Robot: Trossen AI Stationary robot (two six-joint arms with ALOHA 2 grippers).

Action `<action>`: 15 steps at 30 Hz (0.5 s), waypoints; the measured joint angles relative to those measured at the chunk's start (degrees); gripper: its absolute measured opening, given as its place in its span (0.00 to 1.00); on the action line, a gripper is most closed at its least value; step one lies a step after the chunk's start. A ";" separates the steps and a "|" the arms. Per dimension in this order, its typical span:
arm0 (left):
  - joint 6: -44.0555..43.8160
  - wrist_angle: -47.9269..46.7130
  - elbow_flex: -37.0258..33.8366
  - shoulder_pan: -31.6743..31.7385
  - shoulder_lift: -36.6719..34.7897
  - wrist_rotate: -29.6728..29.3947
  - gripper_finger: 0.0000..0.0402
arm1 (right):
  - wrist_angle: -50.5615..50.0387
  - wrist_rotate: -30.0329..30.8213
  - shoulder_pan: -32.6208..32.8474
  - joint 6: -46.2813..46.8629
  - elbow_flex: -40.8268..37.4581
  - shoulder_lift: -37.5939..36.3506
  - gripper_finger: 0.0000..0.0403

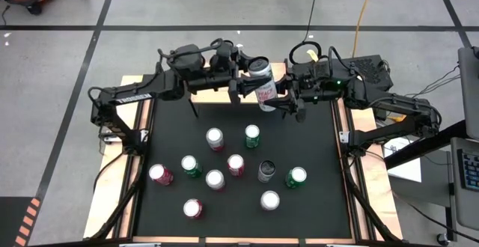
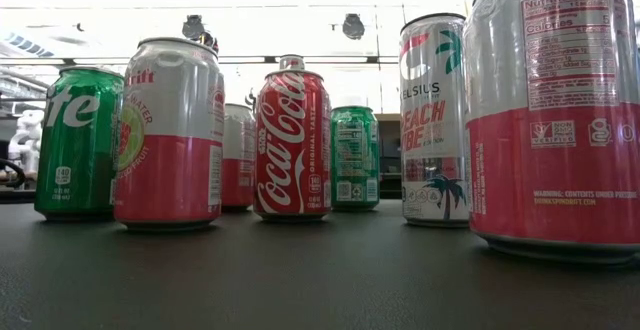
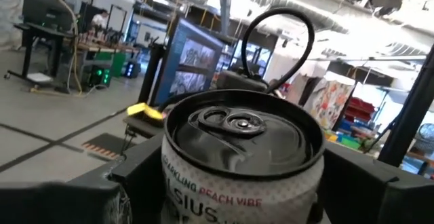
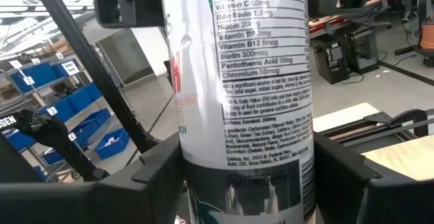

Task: Place canned beverage on shelf
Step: Put the top white pink soda can aligned with the other white pink soda can on the shelf

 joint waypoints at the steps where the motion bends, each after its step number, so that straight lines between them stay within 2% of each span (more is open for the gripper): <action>1: -0.01 -0.25 0.00 0.18 -0.33 0.45 0.79 | 0.22 0.00 0.00 -0.04 0.00 0.00 0.58; 10: 0.79 -4.96 0.00 0.87 -2.29 1.12 0.78 | 0.58 0.91 0.00 -0.22 0.00 0.33 0.58; 15: 2.02 -6.14 0.00 1.42 -2.84 1.18 0.70 | 0.63 1.19 0.00 -0.45 0.00 0.31 0.58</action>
